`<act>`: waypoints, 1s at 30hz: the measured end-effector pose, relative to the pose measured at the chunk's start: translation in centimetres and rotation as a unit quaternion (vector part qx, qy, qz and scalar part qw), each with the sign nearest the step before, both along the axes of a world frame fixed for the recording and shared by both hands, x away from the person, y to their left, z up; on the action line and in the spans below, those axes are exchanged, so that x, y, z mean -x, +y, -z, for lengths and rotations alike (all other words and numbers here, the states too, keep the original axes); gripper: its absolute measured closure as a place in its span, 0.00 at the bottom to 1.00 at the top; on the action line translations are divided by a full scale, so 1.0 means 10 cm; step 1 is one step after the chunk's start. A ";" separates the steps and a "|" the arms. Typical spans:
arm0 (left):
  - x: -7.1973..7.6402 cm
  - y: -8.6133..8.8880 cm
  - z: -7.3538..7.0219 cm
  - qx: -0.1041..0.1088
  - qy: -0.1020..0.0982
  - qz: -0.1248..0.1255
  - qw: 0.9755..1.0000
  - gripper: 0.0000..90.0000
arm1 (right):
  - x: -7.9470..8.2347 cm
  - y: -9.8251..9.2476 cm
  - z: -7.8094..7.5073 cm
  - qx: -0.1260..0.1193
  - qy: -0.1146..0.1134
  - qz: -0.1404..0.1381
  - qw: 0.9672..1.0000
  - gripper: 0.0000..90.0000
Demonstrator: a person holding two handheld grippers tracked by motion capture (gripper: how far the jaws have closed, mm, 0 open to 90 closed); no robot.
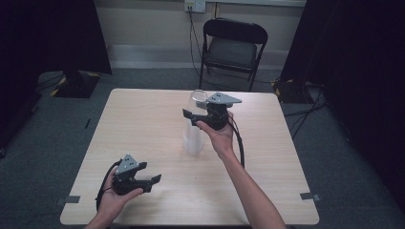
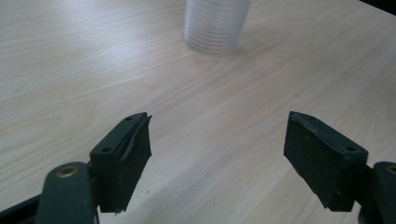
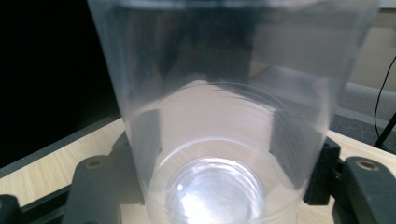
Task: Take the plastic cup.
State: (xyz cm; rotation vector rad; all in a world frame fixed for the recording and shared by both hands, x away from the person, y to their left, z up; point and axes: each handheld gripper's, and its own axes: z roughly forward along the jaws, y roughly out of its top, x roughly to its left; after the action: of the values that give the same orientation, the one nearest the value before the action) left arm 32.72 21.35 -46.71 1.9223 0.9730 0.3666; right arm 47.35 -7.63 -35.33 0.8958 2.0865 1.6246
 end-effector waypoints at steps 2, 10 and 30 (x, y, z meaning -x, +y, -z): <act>0.00 0.00 0.00 0.000 -0.001 -0.001 1.000 0.25 | -0.01 -0.02 -0.01 -0.005 0.005 0.000 1.000 0.37; 0.00 0.01 0.00 -0.008 -0.003 -0.007 1.000 0.25 | 0.05 -0.06 -0.09 -0.022 0.003 -0.003 1.000 0.37; 0.01 0.00 -0.01 -0.010 -0.019 -0.006 1.000 0.22 | 0.15 -0.29 -0.18 -0.043 0.022 0.003 0.999 0.40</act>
State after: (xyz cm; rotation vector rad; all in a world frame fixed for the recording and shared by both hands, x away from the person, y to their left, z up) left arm 32.58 21.30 -46.62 1.9212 0.9606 0.4202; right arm 45.87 -10.57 -33.52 0.9721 2.0540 1.7186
